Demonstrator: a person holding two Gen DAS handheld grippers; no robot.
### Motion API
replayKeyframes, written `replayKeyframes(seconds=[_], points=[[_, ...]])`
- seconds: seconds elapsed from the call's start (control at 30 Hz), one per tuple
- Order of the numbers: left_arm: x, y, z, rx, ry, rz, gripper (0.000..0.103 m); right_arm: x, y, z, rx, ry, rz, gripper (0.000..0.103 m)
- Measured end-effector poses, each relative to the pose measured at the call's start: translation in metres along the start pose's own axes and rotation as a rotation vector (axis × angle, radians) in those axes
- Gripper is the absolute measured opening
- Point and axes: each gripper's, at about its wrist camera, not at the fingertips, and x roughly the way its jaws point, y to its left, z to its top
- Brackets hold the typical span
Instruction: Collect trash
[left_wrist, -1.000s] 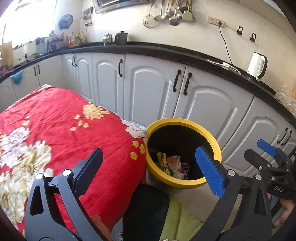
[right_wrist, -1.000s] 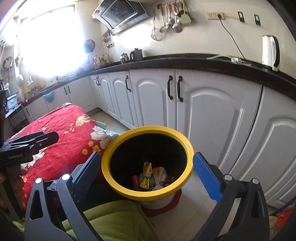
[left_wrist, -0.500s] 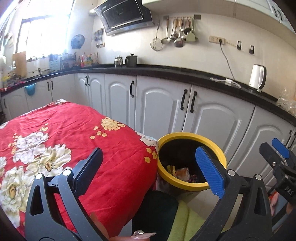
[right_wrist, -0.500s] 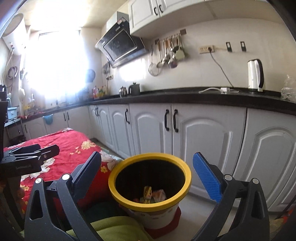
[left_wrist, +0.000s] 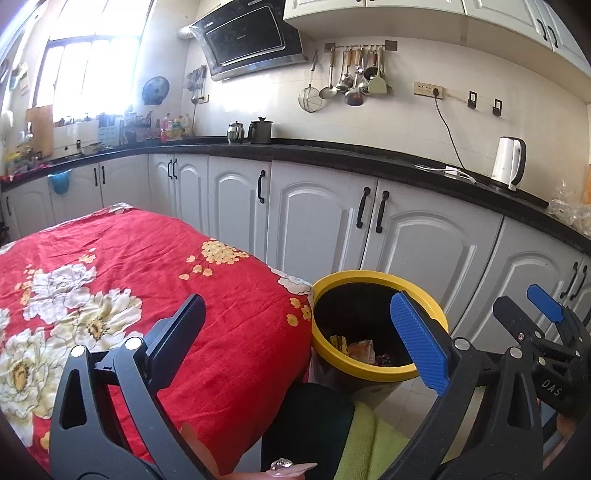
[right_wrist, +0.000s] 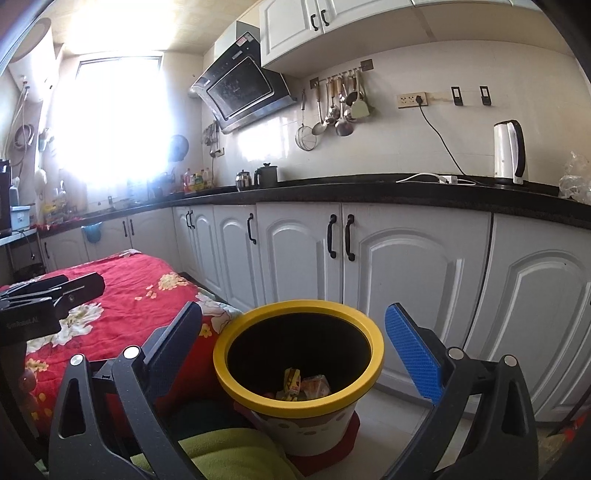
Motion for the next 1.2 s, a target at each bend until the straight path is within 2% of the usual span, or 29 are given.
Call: replayKeyframes(seconds=[1.2], points=[[0.0000,0.0009,-0.0004,-0.001,0.002,0.001,0.092,0.0007,0.0012,-0.0027,0.004,-0.001,0.000,0.097]])
